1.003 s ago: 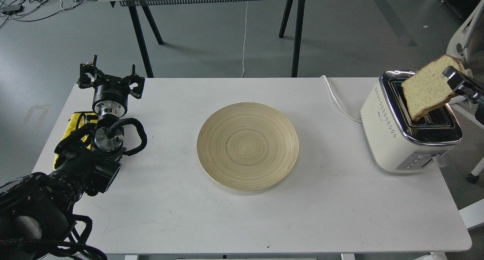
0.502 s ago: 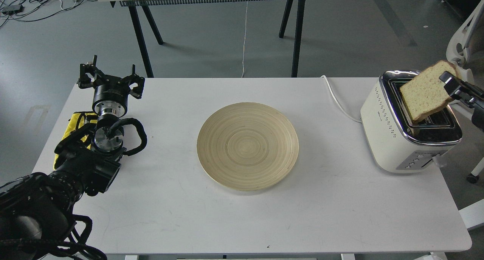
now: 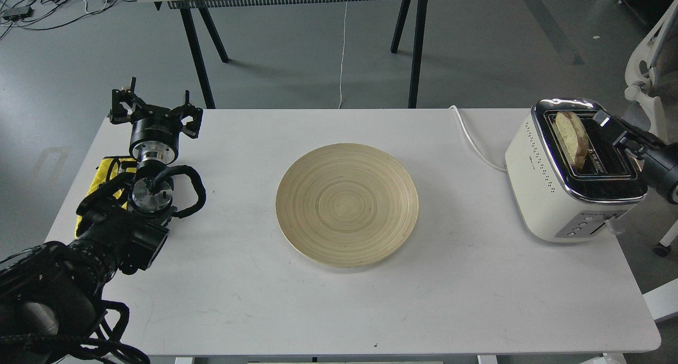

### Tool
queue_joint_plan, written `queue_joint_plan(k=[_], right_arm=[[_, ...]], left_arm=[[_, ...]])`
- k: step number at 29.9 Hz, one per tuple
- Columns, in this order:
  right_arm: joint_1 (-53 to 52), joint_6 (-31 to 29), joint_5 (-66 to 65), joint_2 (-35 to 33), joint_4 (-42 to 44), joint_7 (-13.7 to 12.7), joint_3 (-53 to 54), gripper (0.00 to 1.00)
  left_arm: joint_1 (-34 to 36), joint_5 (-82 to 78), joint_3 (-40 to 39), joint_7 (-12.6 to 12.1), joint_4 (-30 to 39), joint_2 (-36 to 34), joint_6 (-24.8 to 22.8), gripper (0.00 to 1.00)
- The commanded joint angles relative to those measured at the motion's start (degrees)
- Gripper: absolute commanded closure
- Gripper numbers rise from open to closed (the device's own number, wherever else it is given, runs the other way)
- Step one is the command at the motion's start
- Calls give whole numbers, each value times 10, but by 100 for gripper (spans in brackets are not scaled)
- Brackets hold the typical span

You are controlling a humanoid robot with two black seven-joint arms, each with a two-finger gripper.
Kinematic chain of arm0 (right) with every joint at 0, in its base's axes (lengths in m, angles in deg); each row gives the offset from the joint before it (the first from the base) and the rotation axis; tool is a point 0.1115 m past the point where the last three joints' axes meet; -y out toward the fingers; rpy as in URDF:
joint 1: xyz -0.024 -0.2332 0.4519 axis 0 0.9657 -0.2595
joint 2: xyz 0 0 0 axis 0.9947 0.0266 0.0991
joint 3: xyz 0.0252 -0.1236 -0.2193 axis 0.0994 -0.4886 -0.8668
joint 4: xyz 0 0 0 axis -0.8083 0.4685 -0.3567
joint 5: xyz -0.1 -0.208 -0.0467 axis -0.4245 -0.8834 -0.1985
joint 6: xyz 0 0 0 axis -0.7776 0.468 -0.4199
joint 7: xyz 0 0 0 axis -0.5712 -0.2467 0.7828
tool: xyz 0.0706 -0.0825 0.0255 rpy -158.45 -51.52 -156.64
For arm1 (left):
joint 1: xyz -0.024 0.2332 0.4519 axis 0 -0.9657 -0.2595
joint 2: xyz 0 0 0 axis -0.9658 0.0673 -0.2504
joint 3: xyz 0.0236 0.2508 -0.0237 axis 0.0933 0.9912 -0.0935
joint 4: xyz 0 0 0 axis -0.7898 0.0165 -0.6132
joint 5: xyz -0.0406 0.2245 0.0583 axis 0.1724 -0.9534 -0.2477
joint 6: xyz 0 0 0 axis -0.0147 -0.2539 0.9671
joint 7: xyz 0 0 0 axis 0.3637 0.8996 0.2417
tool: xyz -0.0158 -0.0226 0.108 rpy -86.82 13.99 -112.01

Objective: Put bread in toaster with right arm

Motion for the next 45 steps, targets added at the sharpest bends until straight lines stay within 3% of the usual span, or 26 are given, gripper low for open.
queue_joint_plan(k=[1, 7, 13, 20, 26, 32, 38, 39, 41, 45], right_arm=[[-4, 0, 1, 0, -7, 1, 6, 55], [-5, 1, 9, 2, -44, 0, 42, 42], [-5, 1, 108, 7, -117, 1, 47, 34], [-1, 4, 169, 81, -154, 4, 60, 33], [3, 0, 298, 167, -154, 44, 61, 32], [15, -6, 358, 228, -150, 73, 64, 25], [24, -60, 435, 262, -131, 104, 89, 21], [27, -70, 451, 265, -121, 109, 100, 19], [32, -99, 482, 275, -89, 112, 121, 1], [32, -196, 518, 311, -6, 110, 151, 1]], left_arm=[[0, 0, 0, 0, 0, 0, 0, 0], [0, 0, 0, 0, 0, 0, 0, 0], [1, 0, 0, 0, 0, 0, 0, 0], [0, 0, 0, 0, 0, 0, 0, 0], [0, 0, 0, 0, 0, 0, 0, 0], [0, 0, 0, 0, 0, 0, 0, 0], [0, 0, 0, 0, 0, 0, 0, 0], [0, 0, 0, 0, 0, 0, 0, 0], [0, 0, 0, 0, 0, 0, 0, 0], [0, 0, 0, 0, 0, 0, 0, 0]])
